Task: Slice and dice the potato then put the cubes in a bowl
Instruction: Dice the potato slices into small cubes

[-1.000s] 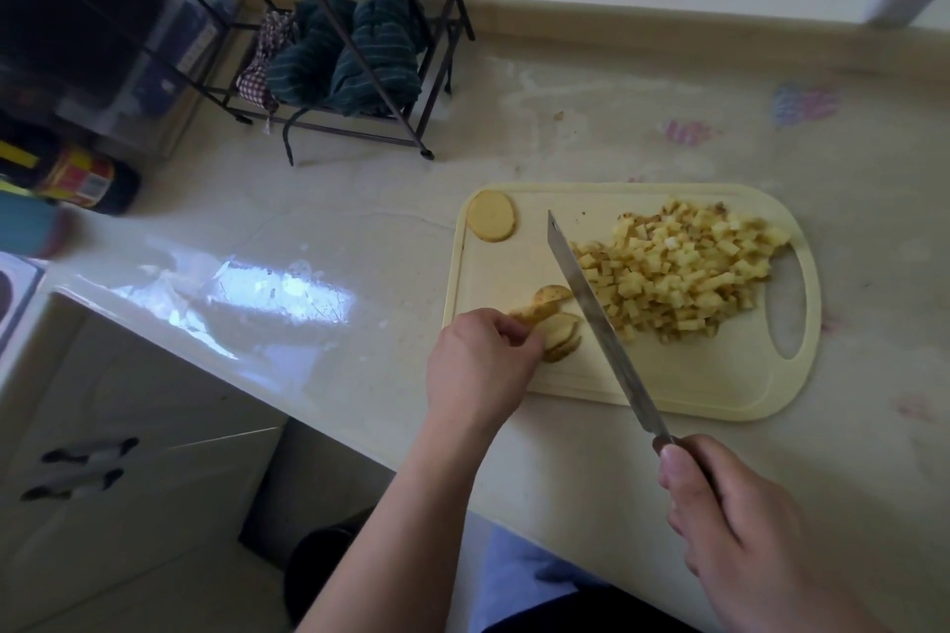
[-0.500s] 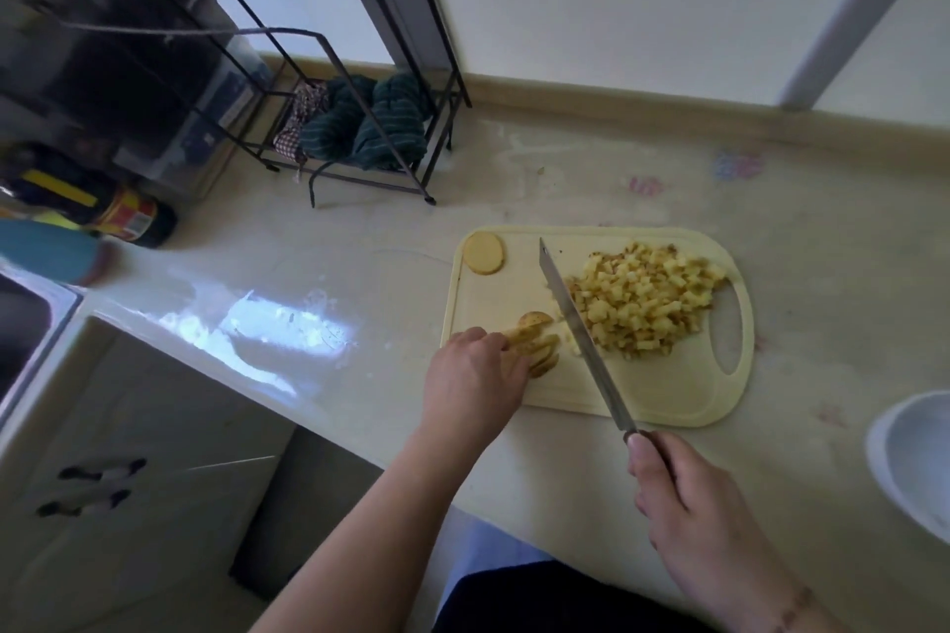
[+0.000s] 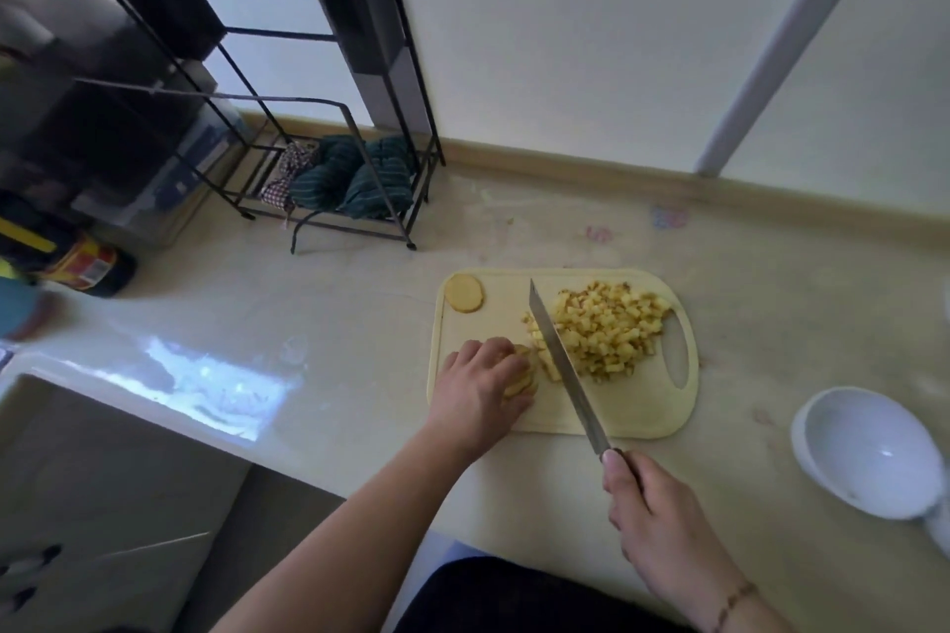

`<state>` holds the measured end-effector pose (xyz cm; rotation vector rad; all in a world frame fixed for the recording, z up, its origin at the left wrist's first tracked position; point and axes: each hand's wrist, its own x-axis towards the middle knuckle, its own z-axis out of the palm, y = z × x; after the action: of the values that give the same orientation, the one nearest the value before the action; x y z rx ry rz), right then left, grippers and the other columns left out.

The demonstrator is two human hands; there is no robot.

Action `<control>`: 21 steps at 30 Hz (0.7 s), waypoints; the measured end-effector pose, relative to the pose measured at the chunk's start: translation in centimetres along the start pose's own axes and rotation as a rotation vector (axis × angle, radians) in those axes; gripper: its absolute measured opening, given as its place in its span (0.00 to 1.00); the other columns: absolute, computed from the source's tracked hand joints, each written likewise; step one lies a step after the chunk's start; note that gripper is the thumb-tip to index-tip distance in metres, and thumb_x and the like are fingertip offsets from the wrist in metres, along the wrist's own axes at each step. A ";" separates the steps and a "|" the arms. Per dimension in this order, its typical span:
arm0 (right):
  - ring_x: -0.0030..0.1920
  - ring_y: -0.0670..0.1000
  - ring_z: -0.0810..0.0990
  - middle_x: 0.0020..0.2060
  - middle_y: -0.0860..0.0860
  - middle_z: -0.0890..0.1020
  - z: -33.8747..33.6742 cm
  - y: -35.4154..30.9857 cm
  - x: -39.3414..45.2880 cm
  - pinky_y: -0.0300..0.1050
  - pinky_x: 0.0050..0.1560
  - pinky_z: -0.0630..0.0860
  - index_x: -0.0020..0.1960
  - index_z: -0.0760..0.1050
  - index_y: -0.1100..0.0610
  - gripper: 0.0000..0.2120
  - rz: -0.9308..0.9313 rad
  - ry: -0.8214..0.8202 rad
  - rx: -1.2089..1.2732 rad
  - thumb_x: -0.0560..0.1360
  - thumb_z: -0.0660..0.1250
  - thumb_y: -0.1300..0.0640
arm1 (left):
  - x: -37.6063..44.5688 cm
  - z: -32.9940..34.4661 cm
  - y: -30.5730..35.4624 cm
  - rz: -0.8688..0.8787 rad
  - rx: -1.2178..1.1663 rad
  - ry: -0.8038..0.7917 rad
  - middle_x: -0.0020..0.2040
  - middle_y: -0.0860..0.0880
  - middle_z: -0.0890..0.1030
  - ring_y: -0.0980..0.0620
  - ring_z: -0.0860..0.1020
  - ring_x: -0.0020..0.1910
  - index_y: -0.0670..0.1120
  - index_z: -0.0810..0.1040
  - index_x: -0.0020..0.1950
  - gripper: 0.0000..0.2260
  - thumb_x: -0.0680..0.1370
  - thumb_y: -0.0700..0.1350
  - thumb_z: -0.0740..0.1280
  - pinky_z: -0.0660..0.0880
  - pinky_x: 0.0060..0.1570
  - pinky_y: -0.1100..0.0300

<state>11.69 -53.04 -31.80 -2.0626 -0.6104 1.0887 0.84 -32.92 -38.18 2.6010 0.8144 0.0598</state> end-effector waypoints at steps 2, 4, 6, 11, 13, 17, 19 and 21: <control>0.21 0.43 0.67 0.22 0.47 0.72 0.7 -0.3 0.1 0.40 0.27 0.64 0.37 0.69 0.55 0.18 0.029 -0.011 0.022 0.78 0.56 0.43 | 0.0 -0.1 -0.4 0.026 0.016 0.024 0.56 0.48 0.81 0.42 0.79 0.48 0.50 0.83 0.56 0.19 0.67 0.53 0.79 0.81 0.44 0.48; 0.21 0.43 0.67 0.21 0.46 0.72 1.2 -0.6 0.3 0.40 0.28 0.64 0.37 0.70 0.55 0.18 0.032 -0.013 0.015 0.79 0.56 0.44 | -0.3 -0.3 -0.5 0.020 0.041 0.031 0.59 0.48 0.78 0.43 0.78 0.48 0.51 0.80 0.60 0.23 0.68 0.55 0.79 0.80 0.42 0.50; 0.23 0.43 0.66 0.23 0.47 0.72 1.5 -0.7 0.5 0.42 0.31 0.66 0.37 0.70 0.54 0.17 0.004 0.002 -0.016 0.79 0.56 0.45 | -0.9 -0.3 -0.5 -0.023 0.029 0.023 0.65 0.48 0.74 0.43 0.78 0.53 0.52 0.74 0.69 0.28 0.71 0.58 0.76 0.78 0.45 0.52; 0.24 0.44 0.65 0.23 0.47 0.70 2.0 -0.5 1.2 0.46 0.33 0.67 0.37 0.70 0.56 0.17 -0.036 0.034 -0.071 0.79 0.57 0.47 | -0.8 0.0 -0.9 -0.096 -0.200 -0.054 0.72 0.48 0.68 0.44 0.76 0.63 0.46 0.68 0.76 0.30 0.78 0.52 0.73 0.74 0.60 0.55; 0.24 0.44 0.65 0.23 0.46 0.69 2.0 -0.4 1.4 0.45 0.33 0.66 0.37 0.69 0.56 0.17 -0.034 0.028 -0.089 0.79 0.56 0.46 | -0.4 0.0 -0.8 -0.079 -0.247 -0.057 0.71 0.47 0.69 0.43 0.76 0.64 0.45 0.69 0.76 0.29 0.77 0.49 0.73 0.73 0.62 0.57; 0.25 0.44 0.66 0.24 0.47 0.69 2.4 -0.3 1.4 0.46 0.33 0.66 0.37 0.68 0.56 0.17 -0.059 0.024 -0.134 0.79 0.55 0.46 | -0.2 0.5 -1.0 -0.051 -0.305 -0.032 0.71 0.45 0.70 0.43 0.75 0.65 0.43 0.70 0.75 0.29 0.76 0.44 0.74 0.71 0.65 0.58; 0.26 0.44 0.67 0.25 0.48 0.70 2.9 -0.4 1.3 0.46 0.33 0.67 0.37 0.68 0.56 0.17 -0.074 0.014 -0.156 0.80 0.55 0.48 | -0.3 0.8 -1.4 -0.004 -0.304 -0.023 0.71 0.44 0.72 0.43 0.75 0.66 0.41 0.71 0.75 0.29 0.75 0.43 0.75 0.72 0.65 0.57; 0.26 0.45 0.67 0.25 0.49 0.71 3.2 -0.3 1.1 0.47 0.34 0.69 0.38 0.69 0.56 0.16 -0.081 0.001 -0.158 0.80 0.55 0.48 | -0.6 1.1 -2.3 0.061 -0.234 0.039 0.67 0.43 0.77 0.41 0.79 0.60 0.41 0.76 0.71 0.27 0.74 0.43 0.77 0.77 0.58 0.54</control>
<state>9.56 -50.92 -33.40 -2.1520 -0.7942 1.0210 -0.70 -31.97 -40.06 2.4097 0.6967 0.2112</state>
